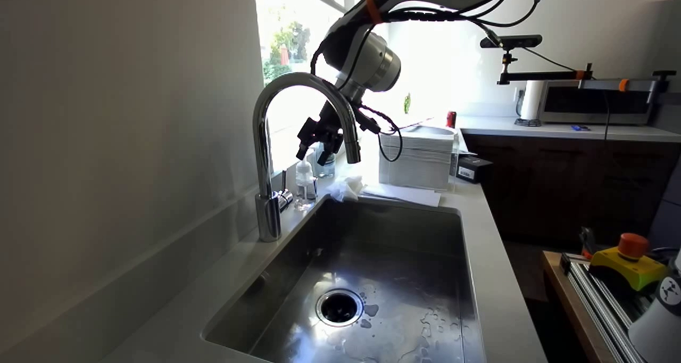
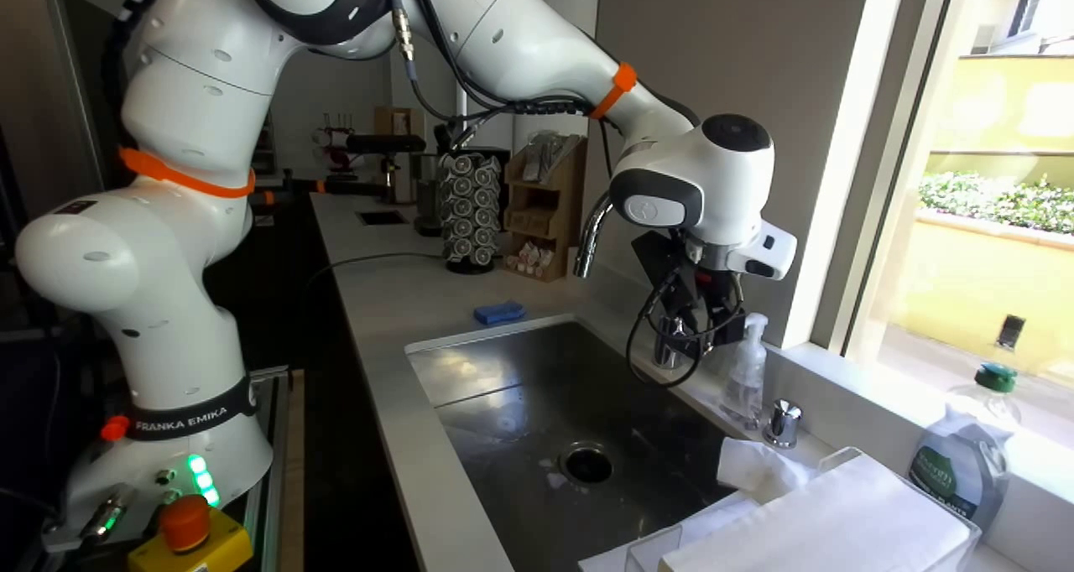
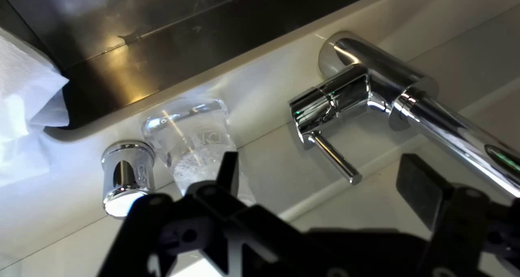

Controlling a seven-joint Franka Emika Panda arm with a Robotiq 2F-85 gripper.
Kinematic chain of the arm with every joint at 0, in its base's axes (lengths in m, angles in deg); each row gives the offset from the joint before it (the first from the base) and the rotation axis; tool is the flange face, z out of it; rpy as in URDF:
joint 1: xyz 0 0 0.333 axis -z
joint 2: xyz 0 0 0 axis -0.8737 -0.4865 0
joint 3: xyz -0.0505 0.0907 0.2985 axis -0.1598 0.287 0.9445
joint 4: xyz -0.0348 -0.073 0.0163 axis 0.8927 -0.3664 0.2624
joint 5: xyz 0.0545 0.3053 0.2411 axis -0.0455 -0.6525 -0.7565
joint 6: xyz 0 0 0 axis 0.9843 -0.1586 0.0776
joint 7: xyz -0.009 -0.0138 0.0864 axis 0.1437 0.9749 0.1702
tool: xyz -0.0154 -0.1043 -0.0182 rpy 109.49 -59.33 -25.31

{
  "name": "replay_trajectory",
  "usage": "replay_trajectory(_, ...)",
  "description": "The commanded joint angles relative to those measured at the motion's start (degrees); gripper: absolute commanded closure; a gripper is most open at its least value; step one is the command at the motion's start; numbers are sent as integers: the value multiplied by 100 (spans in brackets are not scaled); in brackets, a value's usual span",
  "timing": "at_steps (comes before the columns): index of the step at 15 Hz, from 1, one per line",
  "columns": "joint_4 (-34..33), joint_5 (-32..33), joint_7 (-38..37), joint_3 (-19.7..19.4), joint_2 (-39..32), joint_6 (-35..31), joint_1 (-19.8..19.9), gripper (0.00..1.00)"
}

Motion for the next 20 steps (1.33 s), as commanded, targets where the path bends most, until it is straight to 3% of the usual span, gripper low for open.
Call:
replay_trajectory(1,-162,-67,58,74,-259,-176,-5,0)
replay_trajectory(10,-215,-281,349,428,-525,-1039,69,0)
replay_trajectory(20,-231,-482,796,638,-679,-1465,104,0)
